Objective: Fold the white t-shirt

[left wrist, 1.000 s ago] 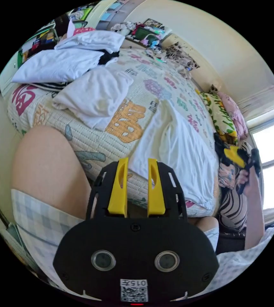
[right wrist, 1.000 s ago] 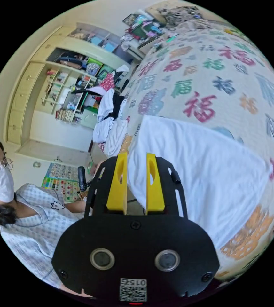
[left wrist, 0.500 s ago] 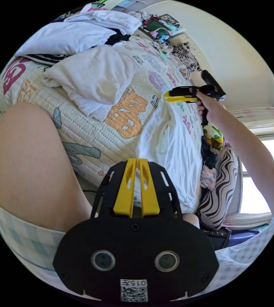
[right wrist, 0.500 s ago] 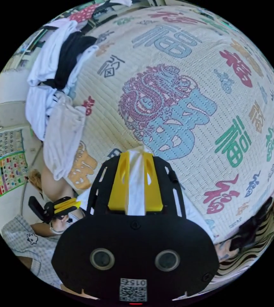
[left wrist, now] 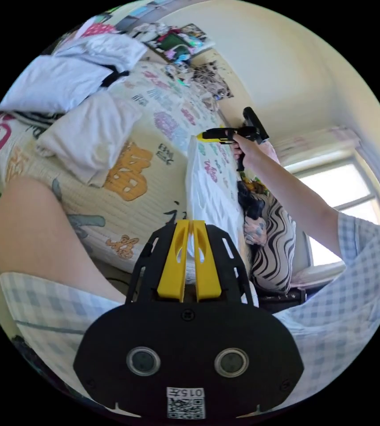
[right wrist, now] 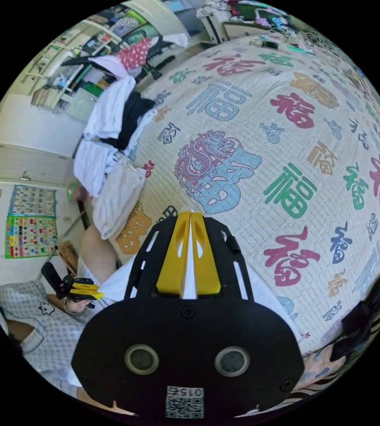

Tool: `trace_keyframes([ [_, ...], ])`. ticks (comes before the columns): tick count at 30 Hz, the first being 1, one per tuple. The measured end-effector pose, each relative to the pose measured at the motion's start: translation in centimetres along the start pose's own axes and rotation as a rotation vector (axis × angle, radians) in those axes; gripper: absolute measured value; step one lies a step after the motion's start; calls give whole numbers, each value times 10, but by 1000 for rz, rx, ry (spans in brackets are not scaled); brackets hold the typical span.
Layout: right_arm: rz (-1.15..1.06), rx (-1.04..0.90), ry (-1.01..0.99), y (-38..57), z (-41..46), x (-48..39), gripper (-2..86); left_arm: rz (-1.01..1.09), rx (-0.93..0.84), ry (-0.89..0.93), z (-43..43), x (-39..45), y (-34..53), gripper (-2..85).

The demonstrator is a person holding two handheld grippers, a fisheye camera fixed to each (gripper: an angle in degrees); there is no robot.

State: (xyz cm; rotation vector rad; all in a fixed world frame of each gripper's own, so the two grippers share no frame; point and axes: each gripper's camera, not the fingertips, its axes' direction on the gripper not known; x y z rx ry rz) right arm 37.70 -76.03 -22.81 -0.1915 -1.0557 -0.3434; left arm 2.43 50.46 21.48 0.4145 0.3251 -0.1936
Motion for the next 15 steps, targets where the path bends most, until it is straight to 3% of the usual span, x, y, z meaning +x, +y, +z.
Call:
trace_keyframes([
  [6,71,246,-215,106,-108,69,-6,362,-85,67,51,104,12,-4],
  [15,392,396,-239,288,-178,218,-6,719,-365,231,244,231,46,-3],
])
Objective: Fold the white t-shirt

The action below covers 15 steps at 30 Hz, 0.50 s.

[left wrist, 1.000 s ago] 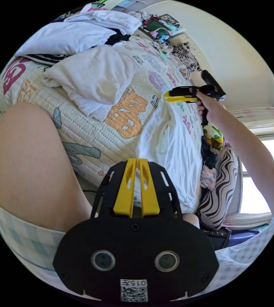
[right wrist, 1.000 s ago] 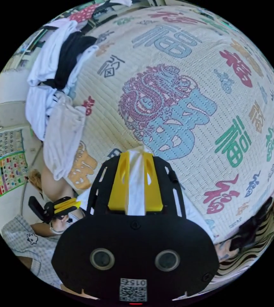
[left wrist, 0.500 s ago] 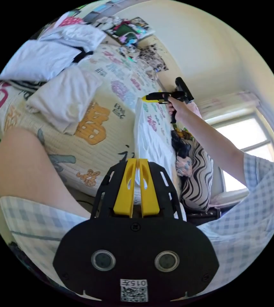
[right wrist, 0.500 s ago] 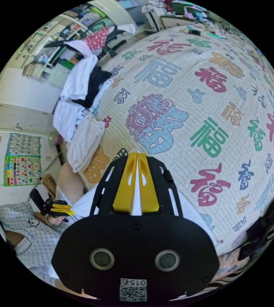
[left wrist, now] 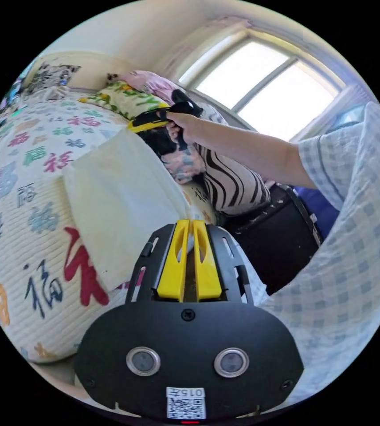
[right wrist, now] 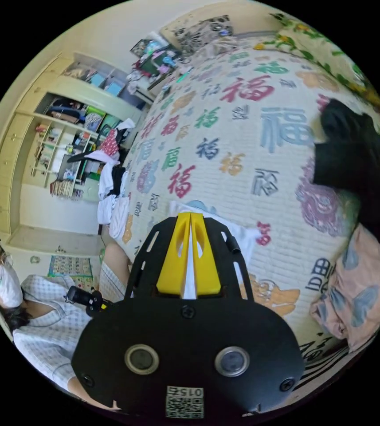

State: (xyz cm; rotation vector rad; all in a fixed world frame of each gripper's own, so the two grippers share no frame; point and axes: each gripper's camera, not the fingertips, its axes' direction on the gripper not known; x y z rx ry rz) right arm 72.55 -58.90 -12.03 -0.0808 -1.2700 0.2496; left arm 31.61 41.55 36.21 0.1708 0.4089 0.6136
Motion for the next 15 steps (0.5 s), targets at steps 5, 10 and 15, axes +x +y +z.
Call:
trace_keyframes([
  [5,94,20,-9,19,-29,74,-6,74,-147,-23,103,5,-35,1],
  [10,123,12,-70,23,-46,114,-3,107,-275,-78,183,-7,-54,37],
  [15,250,140,-38,50,-91,145,9,93,-415,8,235,-33,-63,59],
])
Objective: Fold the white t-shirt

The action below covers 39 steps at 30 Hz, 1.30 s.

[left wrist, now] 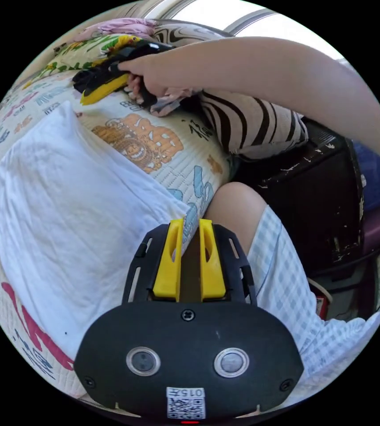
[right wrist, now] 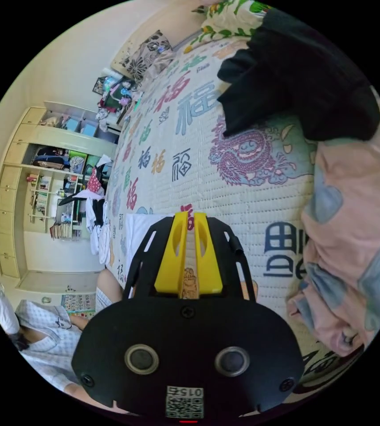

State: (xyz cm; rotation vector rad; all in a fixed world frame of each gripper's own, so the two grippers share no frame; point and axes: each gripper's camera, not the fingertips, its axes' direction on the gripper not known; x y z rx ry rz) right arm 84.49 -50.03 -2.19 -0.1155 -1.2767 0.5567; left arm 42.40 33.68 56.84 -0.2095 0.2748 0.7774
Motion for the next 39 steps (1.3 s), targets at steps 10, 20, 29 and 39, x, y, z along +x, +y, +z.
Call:
trace_keyframes([
  [10,-332,-200,-252,84,-28,-61,-3,-152,234,9,-90,-127,32,31],
  [20,-234,-262,-24,119,-55,-32,-5,-359,108,65,-69,-239,48,-5],
  [29,-218,-99,-138,120,-143,-13,59,-471,315,144,-134,-342,57,59],
  [39,-183,-317,-137,63,-129,-11,14,-422,226,80,-106,-418,-17,75],
])
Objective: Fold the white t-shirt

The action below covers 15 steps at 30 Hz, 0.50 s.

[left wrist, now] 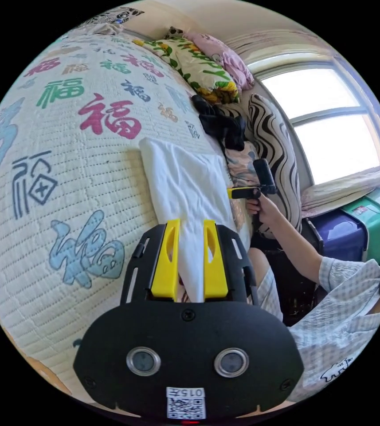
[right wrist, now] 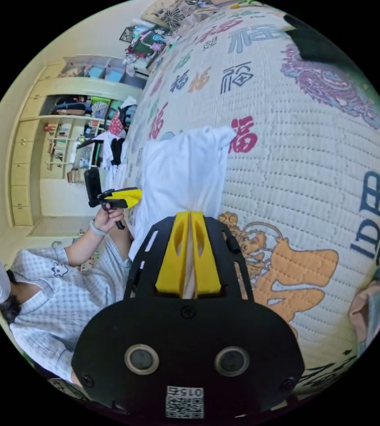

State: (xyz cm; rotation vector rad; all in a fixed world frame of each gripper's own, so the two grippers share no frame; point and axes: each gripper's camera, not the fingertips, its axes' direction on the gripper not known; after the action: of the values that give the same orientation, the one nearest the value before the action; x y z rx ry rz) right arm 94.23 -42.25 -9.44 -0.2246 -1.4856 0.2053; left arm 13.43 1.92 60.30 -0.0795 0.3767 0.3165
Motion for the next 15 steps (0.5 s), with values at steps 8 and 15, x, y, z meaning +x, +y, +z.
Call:
trace_keyframes([
  [8,-26,104,86,29,-52,-6,0,-41,66,40,-17,-43,-7,64],
  [15,-29,287,-71,38,-89,11,133,-34,116,87,-46,-104,-48,132],
])
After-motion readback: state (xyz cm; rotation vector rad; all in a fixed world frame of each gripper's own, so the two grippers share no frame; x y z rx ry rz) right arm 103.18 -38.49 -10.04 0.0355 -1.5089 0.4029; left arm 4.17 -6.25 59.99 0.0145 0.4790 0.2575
